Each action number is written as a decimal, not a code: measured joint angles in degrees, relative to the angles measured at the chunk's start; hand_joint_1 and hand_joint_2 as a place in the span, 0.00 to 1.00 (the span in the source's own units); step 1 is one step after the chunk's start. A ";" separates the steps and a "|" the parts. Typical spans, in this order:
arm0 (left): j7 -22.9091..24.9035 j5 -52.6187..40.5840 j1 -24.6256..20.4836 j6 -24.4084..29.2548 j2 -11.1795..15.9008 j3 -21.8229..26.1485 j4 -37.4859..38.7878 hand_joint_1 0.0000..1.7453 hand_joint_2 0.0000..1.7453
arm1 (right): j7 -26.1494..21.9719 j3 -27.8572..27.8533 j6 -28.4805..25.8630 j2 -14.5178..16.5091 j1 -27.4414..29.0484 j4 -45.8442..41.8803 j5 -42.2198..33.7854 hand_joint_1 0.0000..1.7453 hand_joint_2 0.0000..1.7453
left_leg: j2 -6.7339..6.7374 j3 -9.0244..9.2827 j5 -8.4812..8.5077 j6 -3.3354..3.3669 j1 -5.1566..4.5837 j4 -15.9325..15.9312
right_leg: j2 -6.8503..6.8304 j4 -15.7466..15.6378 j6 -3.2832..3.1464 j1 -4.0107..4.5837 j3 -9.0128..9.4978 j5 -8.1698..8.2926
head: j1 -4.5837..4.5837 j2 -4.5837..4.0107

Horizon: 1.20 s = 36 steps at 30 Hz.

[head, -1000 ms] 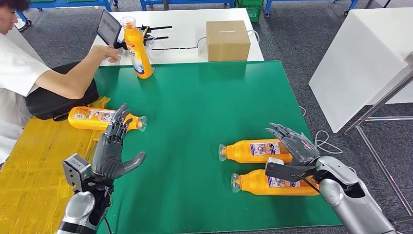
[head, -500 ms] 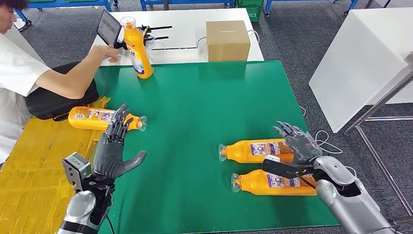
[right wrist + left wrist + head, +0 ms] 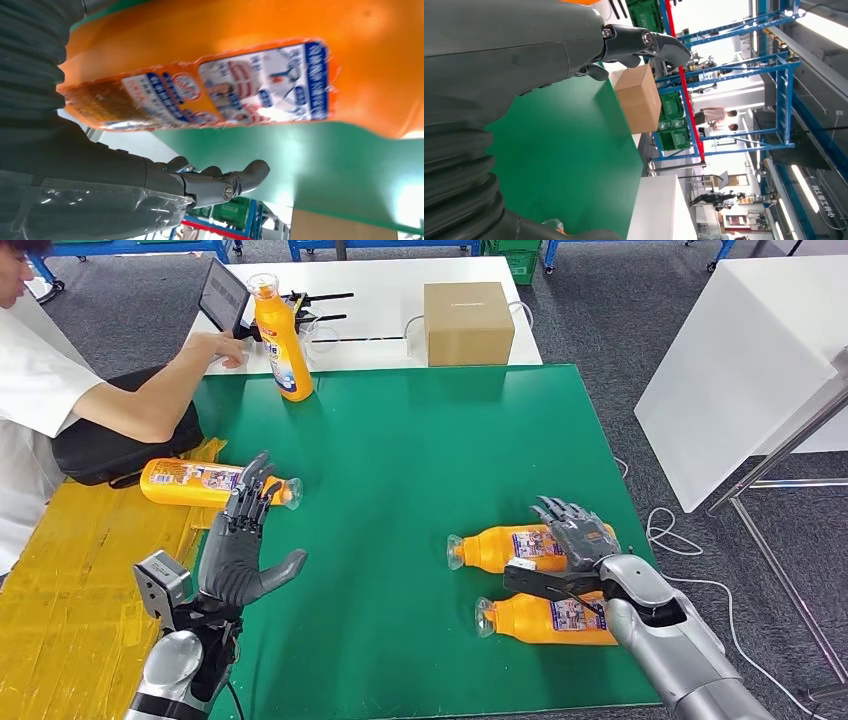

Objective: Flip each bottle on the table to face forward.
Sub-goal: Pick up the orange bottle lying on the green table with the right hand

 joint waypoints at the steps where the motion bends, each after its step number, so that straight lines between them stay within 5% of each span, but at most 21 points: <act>1: 0.00 0.03 0.00 -0.01 -0.02 0.00 0.00 0.00 1.00 | 0.00 0.24 0.15 0.25 -0.35 0.66 0.11 0.00 1.00 | 0.00 0.00 0.00 0.00 0.00 0.00 | 0.00 0.00 0.00 0.00 0.00 0.00 | 0.01 0.00; 6: 0.00 0.35 -0.17 -0.26 -0.11 -0.14 0.18 0.00 1.00 | -0.26 1.90 1.68 1.51 -2.60 4.74 0.49 0.02 1.00 | 0.01 0.01 0.00 0.00 0.00 0.00 | 0.00 0.00 0.00 -0.01 0.00 0.00 | 0.01 0.00; 8: 0.00 0.54 -0.39 -0.37 -0.11 -0.33 0.44 0.00 1.00 | -0.28 2.68 2.29 1.92 -3.83 6.43 0.67 0.11 1.00 | 0.02 0.02 0.00 0.00 0.00 0.00 | 0.01 -0.01 0.00 -0.01 0.01 0.00 | 0.01 0.00; 12: 0.00 0.90 -0.65 -0.48 -0.13 -0.55 1.00 0.00 1.00 | -0.24 4.40 3.12 2.41 -6.01 9.72 1.31 0.83 1.00 | 0.03 0.11 0.00 0.00 -0.01 0.00 | 0.02 -0.01 0.00 0.00 0.04 0.01 | 0.01 0.00; 14: 0.01 1.13 -0.83 -0.48 -0.16 -0.57 1.43 0.00 1.00 | -0.02 5.38 3.26 2.53 -7.01 11.25 1.97 0.96 1.00 | 0.03 0.13 0.00 0.00 -0.01 0.00 | 0.02 -0.01 -0.01 0.00 0.05 0.01 | 0.02 0.00; 27: 0.04 1.64 -1.71 -0.45 -0.43 -0.57 3.64 0.00 1.00 | 0.71 7.33 0.86 2.91 -9.36 14.63 2.39 1.00 1.00 | 0.02 0.15 0.01 0.01 -0.01 0.01 | 0.01 -0.01 0.00 0.00 0.08 0.01 | 0.02 0.00; 36: 2.81 2.19 -2.00 -3.05 -0.48 -1.28 3.72 0.00 1.00 | 1.32 1.64 -16.01 5.52 -3.70 7.94 3.16 1.00 1.00 | 0.00 0.07 0.01 0.01 0.00 0.00 | 0.00 0.00 -0.01 0.03 0.01 0.00 | 0.01 0.00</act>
